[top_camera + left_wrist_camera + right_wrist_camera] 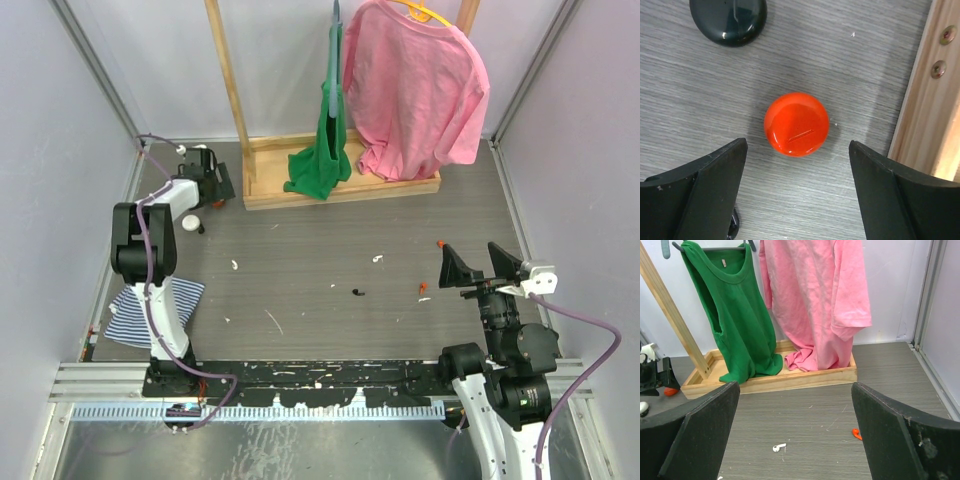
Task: Insert the wireless bluetooth earbuds into the charging case
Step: Pick up the charging case at the center of the board.
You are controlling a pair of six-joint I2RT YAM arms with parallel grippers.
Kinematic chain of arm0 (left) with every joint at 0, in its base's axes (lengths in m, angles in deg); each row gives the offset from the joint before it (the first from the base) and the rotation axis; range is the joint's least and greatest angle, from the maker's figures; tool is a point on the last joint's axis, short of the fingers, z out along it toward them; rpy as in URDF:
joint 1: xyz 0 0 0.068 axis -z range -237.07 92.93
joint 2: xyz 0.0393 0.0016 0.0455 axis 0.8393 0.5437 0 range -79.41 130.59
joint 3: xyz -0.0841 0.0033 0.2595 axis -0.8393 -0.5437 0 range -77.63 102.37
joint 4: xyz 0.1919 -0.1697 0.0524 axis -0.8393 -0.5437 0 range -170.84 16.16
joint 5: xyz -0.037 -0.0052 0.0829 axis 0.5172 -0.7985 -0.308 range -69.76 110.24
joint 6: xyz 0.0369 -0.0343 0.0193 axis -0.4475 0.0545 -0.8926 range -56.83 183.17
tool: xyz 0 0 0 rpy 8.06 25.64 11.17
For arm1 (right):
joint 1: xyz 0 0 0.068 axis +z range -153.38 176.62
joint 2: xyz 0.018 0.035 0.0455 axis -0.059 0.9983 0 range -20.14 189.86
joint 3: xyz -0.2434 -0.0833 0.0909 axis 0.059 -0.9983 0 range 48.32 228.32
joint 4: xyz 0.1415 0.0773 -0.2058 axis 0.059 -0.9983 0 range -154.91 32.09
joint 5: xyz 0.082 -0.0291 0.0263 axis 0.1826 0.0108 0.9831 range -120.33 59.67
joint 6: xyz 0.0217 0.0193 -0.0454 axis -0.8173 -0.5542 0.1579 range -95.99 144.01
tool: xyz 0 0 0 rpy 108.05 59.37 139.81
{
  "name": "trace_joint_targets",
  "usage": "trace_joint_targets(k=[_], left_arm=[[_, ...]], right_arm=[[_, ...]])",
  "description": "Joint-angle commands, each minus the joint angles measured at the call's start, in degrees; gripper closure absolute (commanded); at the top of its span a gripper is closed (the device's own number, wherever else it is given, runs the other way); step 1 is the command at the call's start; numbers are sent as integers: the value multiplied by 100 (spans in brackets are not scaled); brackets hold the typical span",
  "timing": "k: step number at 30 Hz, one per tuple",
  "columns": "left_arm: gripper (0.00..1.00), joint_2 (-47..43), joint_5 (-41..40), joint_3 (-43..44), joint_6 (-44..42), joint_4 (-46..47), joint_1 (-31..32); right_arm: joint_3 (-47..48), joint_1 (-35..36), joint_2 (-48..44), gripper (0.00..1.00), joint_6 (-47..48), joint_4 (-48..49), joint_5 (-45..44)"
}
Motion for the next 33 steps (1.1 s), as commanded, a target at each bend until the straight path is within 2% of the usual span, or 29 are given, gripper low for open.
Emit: trace_joint_targets(k=[1,9,15,33], left_arm=[[19,115,89,368,-77,-180,-19],[27,348,114,733,-125,-438,-15],[28,626,57,1143,-76,-861,-16],[45,773,164,1335,-23,-1157,-77]], right_arm=[[31,23,78,0,11,151,-73],[33,23,96,0,23,151,-64],[31,21,107,0,16,154,-59],[44,23,109,0,19,134,-1]])
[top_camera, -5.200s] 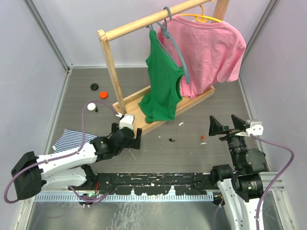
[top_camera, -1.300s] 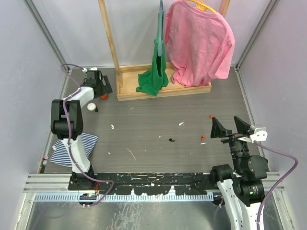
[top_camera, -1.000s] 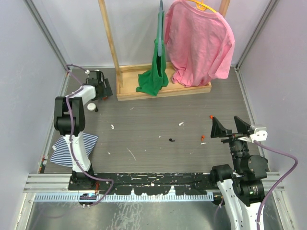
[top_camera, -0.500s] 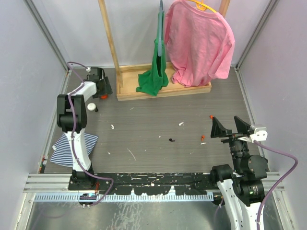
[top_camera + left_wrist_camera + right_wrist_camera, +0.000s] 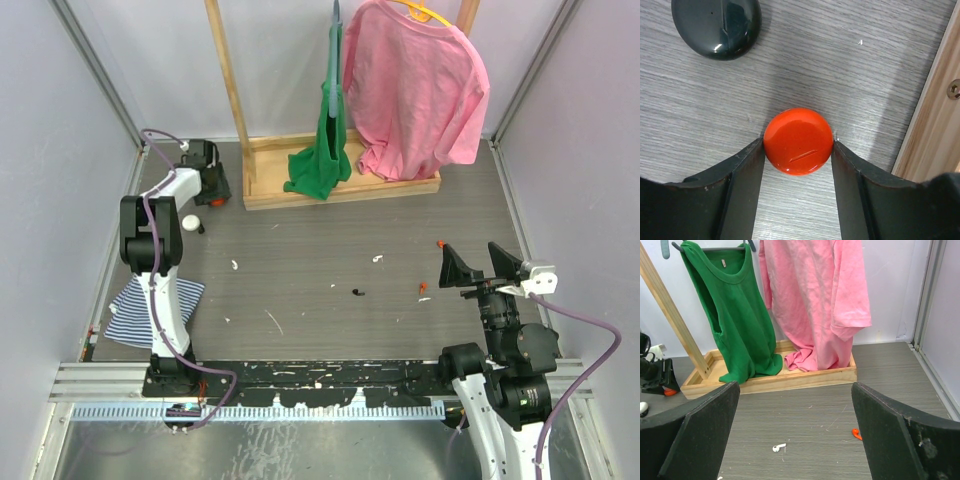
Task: Insert the wireless bluetooth earbuds into the charging case
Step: Pick up the charging case at the center of the board.
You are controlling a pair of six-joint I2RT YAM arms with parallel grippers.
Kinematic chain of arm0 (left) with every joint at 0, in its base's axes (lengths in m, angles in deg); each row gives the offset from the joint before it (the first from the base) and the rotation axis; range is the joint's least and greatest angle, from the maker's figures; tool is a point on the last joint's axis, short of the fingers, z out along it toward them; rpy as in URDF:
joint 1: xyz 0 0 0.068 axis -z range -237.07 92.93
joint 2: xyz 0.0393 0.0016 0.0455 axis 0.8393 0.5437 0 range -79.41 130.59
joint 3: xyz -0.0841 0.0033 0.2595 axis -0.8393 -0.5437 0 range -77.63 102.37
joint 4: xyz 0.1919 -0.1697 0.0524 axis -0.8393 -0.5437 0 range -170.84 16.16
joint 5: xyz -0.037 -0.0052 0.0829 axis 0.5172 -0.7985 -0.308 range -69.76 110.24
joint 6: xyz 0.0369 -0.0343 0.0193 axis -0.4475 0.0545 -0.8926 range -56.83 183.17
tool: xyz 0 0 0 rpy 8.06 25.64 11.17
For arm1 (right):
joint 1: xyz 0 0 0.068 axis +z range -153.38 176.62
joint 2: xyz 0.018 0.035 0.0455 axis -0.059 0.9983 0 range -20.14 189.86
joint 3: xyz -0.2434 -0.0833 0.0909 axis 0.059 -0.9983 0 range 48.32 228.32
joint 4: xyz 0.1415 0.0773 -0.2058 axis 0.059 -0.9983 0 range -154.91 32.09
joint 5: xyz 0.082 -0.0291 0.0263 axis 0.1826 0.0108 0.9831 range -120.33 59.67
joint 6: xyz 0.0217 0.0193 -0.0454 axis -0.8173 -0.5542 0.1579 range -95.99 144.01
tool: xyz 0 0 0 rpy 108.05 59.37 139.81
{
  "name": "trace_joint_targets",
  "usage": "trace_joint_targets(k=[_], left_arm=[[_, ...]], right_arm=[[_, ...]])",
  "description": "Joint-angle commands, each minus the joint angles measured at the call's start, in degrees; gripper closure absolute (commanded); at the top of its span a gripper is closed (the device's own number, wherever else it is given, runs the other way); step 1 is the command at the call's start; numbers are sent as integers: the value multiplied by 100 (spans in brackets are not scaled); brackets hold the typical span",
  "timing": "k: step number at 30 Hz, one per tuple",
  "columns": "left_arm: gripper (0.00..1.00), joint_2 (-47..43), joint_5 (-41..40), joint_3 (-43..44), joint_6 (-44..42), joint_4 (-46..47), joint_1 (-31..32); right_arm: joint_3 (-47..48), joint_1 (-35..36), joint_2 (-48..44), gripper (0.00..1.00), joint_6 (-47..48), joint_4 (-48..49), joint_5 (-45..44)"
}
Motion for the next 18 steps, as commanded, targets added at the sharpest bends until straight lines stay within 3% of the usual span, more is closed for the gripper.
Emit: trace_joint_targets(k=[1,8,18], left_arm=[[46,-59,143,83,-8,-18,-47],[53,-610,434,-619,79,250,-44],[55,-1955,1056,-2165,658,886,52]], right_arm=[[40,23,119,0,23,136,31],[52,23,292,0,-41,193,363],[147,22,702,0,-270,251,826]])
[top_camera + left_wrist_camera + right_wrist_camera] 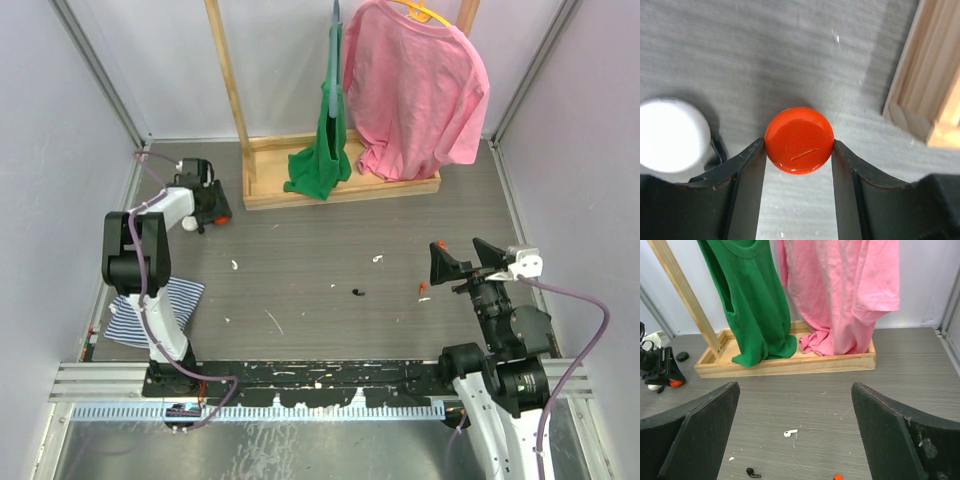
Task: Insert the wireless bluetooth earbuds into the charging case
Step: Pick up the charging case at the center of the board.
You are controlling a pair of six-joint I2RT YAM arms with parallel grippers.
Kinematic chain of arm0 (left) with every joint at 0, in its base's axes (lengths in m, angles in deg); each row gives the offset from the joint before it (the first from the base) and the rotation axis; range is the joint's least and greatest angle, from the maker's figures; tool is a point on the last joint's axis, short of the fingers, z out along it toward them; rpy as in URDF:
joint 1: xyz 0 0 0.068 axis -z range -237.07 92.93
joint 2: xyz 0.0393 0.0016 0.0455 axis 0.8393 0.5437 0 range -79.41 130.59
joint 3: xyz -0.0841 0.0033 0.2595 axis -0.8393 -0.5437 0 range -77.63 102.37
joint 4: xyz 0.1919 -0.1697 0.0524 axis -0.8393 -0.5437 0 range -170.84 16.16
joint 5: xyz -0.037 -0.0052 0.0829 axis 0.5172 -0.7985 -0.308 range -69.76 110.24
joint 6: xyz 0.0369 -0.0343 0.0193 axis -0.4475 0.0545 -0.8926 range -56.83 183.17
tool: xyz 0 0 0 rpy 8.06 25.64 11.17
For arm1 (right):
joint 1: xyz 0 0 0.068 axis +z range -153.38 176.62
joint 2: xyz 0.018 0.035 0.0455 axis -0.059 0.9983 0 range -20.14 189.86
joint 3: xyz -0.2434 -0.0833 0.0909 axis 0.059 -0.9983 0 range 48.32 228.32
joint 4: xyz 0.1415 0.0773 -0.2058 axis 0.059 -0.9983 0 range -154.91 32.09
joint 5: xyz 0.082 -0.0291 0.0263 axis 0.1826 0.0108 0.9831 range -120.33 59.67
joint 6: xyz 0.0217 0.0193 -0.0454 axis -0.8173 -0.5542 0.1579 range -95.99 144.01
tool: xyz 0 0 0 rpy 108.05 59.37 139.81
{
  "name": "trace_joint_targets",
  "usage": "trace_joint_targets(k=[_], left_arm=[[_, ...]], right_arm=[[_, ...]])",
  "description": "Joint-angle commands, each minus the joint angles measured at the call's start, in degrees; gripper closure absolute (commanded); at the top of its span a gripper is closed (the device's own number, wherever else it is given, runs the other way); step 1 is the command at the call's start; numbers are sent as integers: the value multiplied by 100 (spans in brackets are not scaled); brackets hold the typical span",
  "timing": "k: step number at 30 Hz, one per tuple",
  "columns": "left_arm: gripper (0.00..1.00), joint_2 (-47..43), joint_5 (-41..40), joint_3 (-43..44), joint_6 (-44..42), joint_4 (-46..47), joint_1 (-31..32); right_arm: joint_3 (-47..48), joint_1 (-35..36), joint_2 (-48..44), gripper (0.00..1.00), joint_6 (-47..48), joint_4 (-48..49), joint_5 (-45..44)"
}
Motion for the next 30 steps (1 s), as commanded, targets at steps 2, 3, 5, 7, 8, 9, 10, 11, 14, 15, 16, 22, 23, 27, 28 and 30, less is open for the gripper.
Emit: trace_joint_targets(k=[2,3,5,7,8,9,10,11,14,15,16,22,23,27,28,30], left_arm=[[55,-1049,616,-815,511,690,129],[55,-1198,691,-994,615,809,157],[54,-1480,874,-1383,862,1038,240],[54,-1733,1001,-1769,1129,1234,382],[53,-1861,1063,-1915,1235,1339,459],[53,-1972,1103,-2049,1360,1414,522],[53,-2081,1157,-2189,1466,1503,594],[53,-2186,1222,-2290,1550,1579,668],[53,-2468,1300,-2599,1891,1809,890],[52,-2555,1289,-2716,2033,1902,981],[52,-2653,1272,-2832,2167,2012,1085],[50,-3068,1050,-3391,2900,2509,1671],[50,-3119,1017,-3493,3027,2620,1766],[49,-3214,967,-3779,3443,2999,2092],[49,-3209,978,-3827,3543,3074,2144],[49,-3199,1030,-3930,3730,3298,2221]], right_arm=[[162,27,370,0,-299,294,464],[175,25,516,0,-398,299,481],[230,24,730,0,-511,299,495],[281,25,928,0,-559,299,534],[291,17,1018,0,-615,304,534],[288,28,1109,0,-692,322,567],[252,24,1196,0,-724,377,674],[216,26,1286,0,-761,437,808],[115,29,1626,0,-848,623,1227],[65,28,1746,0,-905,703,1325],[5,24,1861,0,-971,825,1439],[-653,39,2866,0,-1539,2280,2566],[-780,59,3045,0,-1643,2563,2707],[-1202,518,3583,0,-1796,3606,2511],[-1267,750,3718,0,-1735,3794,2314],[-1376,1205,4042,0,-1570,4189,1915]])
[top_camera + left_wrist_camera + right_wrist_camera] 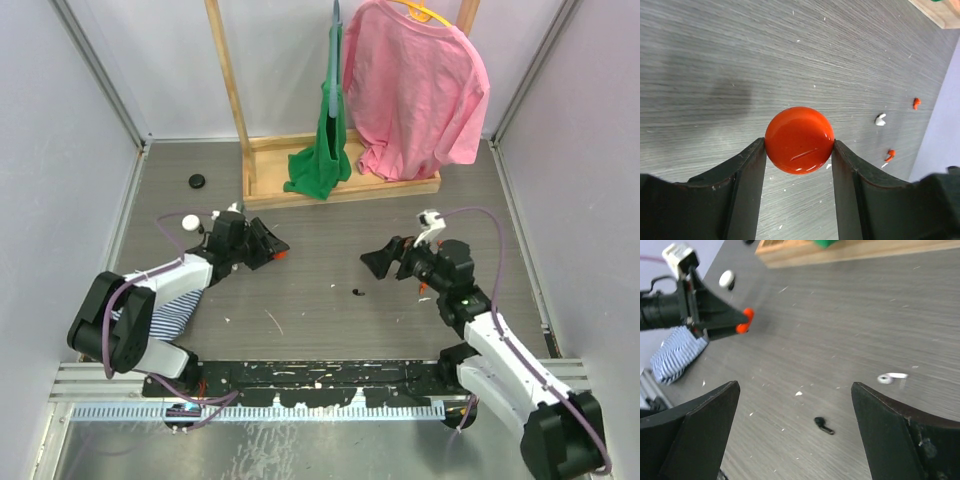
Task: Insert the wireless bluetooth earbuds into the charging case
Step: Pick up the charging case at the center of the board.
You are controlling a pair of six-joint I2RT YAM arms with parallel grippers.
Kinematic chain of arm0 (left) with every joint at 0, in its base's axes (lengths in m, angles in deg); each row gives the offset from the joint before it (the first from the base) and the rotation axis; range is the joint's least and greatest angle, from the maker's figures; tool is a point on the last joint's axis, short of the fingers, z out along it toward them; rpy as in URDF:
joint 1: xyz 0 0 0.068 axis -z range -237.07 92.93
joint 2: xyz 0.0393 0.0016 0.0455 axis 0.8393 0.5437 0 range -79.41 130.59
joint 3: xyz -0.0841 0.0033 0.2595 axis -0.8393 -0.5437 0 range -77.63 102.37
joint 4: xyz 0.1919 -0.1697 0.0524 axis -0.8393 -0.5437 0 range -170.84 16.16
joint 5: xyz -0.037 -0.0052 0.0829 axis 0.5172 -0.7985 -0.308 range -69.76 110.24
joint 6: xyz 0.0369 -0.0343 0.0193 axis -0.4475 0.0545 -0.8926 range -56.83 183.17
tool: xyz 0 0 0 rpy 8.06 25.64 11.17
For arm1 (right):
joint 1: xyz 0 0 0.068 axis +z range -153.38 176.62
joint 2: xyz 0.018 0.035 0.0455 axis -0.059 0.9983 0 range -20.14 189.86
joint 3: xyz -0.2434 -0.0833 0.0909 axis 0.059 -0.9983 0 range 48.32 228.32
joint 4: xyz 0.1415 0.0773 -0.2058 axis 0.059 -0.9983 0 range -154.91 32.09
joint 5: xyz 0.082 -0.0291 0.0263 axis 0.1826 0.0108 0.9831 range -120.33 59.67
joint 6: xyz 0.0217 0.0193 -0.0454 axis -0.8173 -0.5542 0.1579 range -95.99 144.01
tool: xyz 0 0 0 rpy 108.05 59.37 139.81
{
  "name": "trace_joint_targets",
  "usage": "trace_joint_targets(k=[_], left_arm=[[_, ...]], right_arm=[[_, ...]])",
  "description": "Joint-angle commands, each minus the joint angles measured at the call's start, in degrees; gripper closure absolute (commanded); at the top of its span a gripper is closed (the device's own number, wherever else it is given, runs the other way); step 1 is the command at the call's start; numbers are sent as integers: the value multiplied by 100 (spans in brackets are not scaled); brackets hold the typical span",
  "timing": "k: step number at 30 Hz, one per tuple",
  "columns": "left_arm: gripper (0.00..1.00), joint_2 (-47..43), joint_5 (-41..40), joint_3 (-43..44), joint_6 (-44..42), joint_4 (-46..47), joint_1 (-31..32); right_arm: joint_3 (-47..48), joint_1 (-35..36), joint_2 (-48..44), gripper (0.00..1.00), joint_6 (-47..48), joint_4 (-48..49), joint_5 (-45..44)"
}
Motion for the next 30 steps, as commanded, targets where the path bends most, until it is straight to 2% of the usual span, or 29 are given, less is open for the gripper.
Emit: trace_joint_targets(k=[1,15,22,26,30], left_arm=[[49,-180,-28,-173,670,921,169],[50,-684,-392,-925,2015,1910,523],[50,-1084,-702,-1012,2263,1903,728],[50,-1226,-881,-1020,2357,1959,867],[50,-1292,-989,-1010,2416,1963,1002]], right_arm=[[-136,909,520,0,94,1806,-553],[-566,2831,3157,1,205,5816,-2636],[-449,3191,4311,6,158,7374,-2996],[-291,3401,4862,8,195,7952,-3216],[-56,3549,5233,12,235,8108,-3360]])
